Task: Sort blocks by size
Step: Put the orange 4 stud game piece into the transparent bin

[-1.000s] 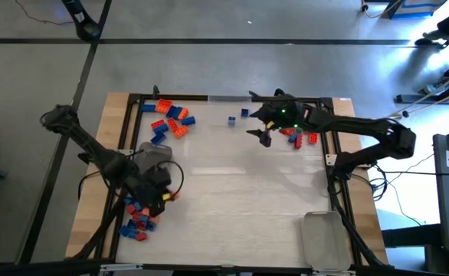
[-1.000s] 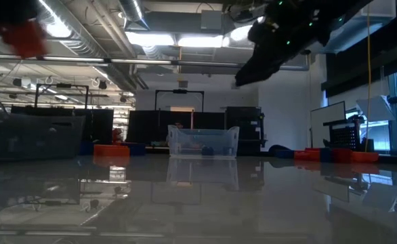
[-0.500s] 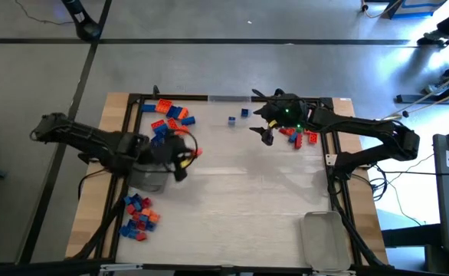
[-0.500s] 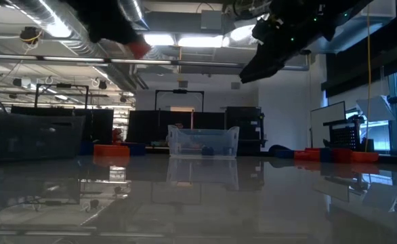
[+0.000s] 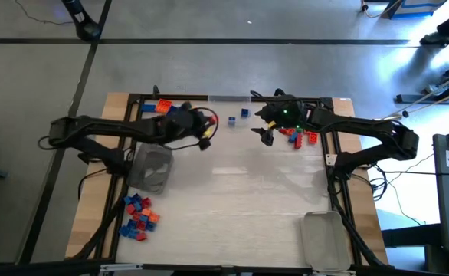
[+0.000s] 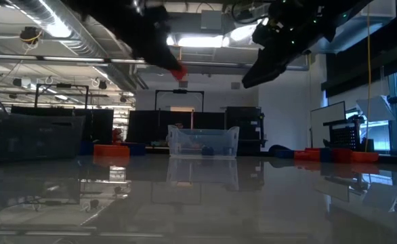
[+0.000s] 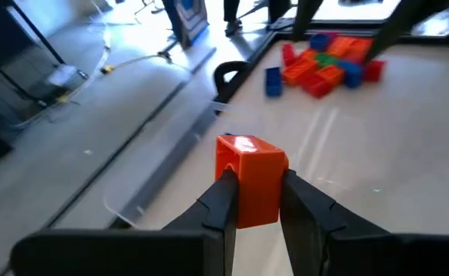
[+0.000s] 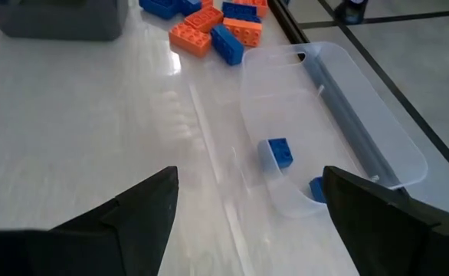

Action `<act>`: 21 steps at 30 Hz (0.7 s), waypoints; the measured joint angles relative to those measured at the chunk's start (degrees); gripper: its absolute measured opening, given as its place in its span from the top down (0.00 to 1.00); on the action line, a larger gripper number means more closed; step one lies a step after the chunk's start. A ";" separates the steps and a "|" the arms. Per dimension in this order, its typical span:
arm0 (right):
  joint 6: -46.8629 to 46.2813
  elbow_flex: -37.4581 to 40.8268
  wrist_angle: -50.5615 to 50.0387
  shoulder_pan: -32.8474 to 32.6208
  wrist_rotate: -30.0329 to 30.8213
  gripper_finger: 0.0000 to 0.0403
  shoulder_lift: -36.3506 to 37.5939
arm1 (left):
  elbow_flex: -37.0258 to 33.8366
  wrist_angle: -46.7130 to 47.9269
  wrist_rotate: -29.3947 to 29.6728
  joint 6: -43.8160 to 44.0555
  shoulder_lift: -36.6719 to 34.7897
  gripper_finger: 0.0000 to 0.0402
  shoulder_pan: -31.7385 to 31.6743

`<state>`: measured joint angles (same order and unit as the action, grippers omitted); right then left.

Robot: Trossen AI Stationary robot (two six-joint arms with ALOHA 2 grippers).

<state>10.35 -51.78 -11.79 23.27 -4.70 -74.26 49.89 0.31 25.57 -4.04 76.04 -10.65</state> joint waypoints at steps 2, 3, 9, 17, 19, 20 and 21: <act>0.00 0.00 0.07 0.00 0.12 0.20 -0.43 | -0.02 -2.78 -0.50 -1.83 2.96 0.83 -2.14; 0.00 -0.01 0.06 0.00 0.12 0.20 -0.62 | -0.02 -4.41 -1.23 -2.48 4.21 0.83 -3.26; 0.02 -0.01 0.02 0.00 1.13 0.20 -0.65 | -0.02 -12.00 -12.78 -2.20 11.90 0.83 -10.43; 0.00 -0.01 -0.03 0.00 1.11 0.20 -0.65 | -0.07 -17.60 -18.12 -3.84 20.38 0.83 -16.02; 0.02 -0.01 0.08 0.00 1.13 0.20 -0.65 | -0.04 -19.81 -18.14 -2.35 21.55 0.83 -16.80; 0.30 -0.01 0.16 0.00 1.12 0.20 -0.65 | -0.06 -20.34 -18.15 -2.09 21.86 0.83 -17.04; 0.50 -0.01 0.17 0.00 1.11 0.20 -0.65 | -0.04 -20.93 -18.16 -2.06 22.09 0.83 -17.26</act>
<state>10.85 -51.79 -11.62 23.27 -3.60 -74.91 49.84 -20.62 7.41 -6.09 98.13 -27.91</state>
